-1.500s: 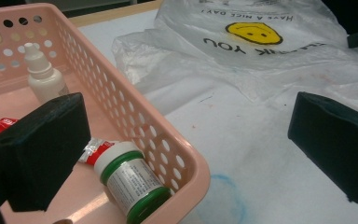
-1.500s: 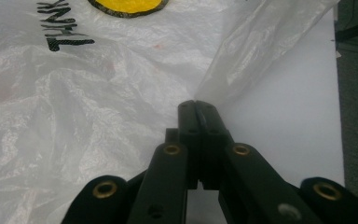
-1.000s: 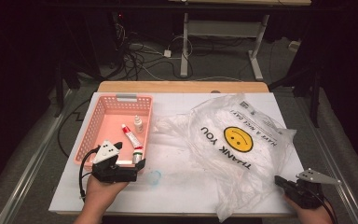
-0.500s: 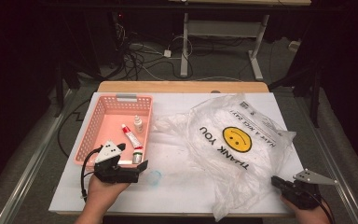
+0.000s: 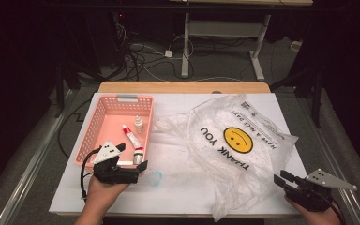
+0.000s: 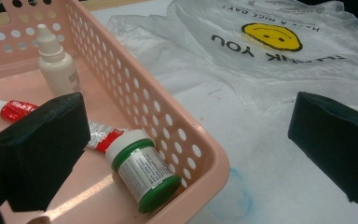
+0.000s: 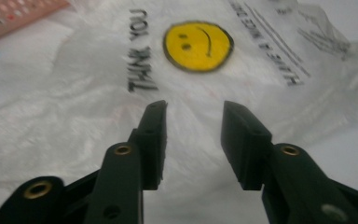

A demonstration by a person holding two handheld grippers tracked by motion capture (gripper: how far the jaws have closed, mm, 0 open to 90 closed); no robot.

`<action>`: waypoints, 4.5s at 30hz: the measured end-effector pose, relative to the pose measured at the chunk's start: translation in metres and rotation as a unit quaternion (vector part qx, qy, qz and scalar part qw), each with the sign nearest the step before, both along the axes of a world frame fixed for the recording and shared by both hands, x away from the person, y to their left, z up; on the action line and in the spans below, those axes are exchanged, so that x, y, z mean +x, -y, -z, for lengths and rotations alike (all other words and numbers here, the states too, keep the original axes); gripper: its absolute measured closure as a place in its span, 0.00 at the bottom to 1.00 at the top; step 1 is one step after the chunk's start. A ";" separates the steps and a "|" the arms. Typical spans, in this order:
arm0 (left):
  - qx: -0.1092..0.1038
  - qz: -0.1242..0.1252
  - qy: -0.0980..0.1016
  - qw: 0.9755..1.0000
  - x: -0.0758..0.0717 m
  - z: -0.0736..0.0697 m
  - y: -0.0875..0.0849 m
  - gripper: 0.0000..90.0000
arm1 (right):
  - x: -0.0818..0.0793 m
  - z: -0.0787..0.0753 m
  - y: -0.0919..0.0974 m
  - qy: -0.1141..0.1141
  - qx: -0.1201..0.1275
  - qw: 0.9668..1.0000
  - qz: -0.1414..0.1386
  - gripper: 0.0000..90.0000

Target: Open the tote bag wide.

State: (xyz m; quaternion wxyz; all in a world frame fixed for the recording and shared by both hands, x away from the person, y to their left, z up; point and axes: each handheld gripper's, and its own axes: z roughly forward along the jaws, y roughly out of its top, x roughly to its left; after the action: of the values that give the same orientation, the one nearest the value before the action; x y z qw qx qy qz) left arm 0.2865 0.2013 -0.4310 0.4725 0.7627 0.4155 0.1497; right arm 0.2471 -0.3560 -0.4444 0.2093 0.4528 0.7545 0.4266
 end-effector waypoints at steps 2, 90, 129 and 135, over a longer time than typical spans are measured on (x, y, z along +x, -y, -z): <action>0.000 0.000 -0.006 1.000 0.001 0.001 0.001 0.00 | 0.001 -0.003 -0.004 0.011 0.011 1.000 -0.013 0.58; 0.010 0.000 0.000 1.000 0.002 -0.001 -0.002 0.00 | 0.097 0.012 -0.179 -0.067 -0.095 0.968 -0.222 0.42; 0.016 0.005 0.003 1.000 0.004 -0.002 0.003 0.00 | 0.105 0.026 -0.172 -0.081 -0.084 0.966 -0.228 0.89; 0.013 0.004 0.003 1.000 0.004 -0.002 0.003 0.00 | 0.107 0.026 -0.169 -0.085 -0.079 0.968 -0.222 0.90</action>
State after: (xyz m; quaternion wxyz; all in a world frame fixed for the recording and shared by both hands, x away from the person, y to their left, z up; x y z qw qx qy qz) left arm 0.2902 0.1983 -0.4288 0.4648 0.7697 0.4091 0.1554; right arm 0.3540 -0.1870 -0.4703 0.0798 0.2906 0.8823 0.3615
